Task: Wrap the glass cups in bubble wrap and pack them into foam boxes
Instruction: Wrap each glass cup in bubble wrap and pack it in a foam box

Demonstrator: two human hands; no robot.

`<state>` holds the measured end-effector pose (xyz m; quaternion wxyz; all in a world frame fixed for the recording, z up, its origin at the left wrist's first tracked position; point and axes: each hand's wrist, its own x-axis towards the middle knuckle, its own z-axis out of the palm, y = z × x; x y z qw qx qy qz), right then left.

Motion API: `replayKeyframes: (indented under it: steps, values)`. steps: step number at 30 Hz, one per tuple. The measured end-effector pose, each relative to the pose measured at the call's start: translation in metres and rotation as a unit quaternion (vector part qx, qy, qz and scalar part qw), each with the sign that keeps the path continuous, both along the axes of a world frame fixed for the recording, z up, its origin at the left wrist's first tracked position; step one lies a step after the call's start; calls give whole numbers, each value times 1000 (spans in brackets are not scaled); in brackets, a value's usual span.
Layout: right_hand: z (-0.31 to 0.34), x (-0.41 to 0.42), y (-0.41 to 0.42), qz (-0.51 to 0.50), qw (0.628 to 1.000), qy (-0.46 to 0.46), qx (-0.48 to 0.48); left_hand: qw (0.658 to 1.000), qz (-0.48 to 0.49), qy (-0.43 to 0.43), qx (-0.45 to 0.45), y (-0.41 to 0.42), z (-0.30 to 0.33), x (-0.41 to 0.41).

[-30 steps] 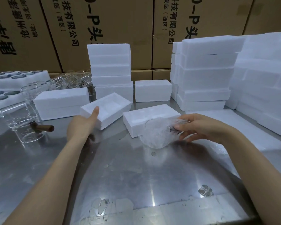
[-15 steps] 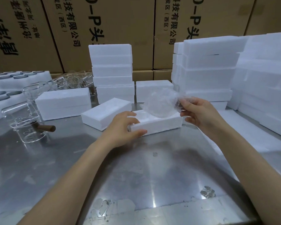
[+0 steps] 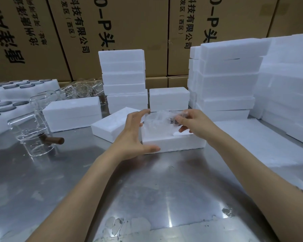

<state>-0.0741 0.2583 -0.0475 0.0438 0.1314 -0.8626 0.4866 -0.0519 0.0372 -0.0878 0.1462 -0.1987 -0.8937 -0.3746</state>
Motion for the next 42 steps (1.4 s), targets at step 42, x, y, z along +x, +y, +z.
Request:
replayKeyframes:
  steps: [42]
  values:
    - [5,11,5,-134,952,210,-178,889,138,154,408,-15,70,28]
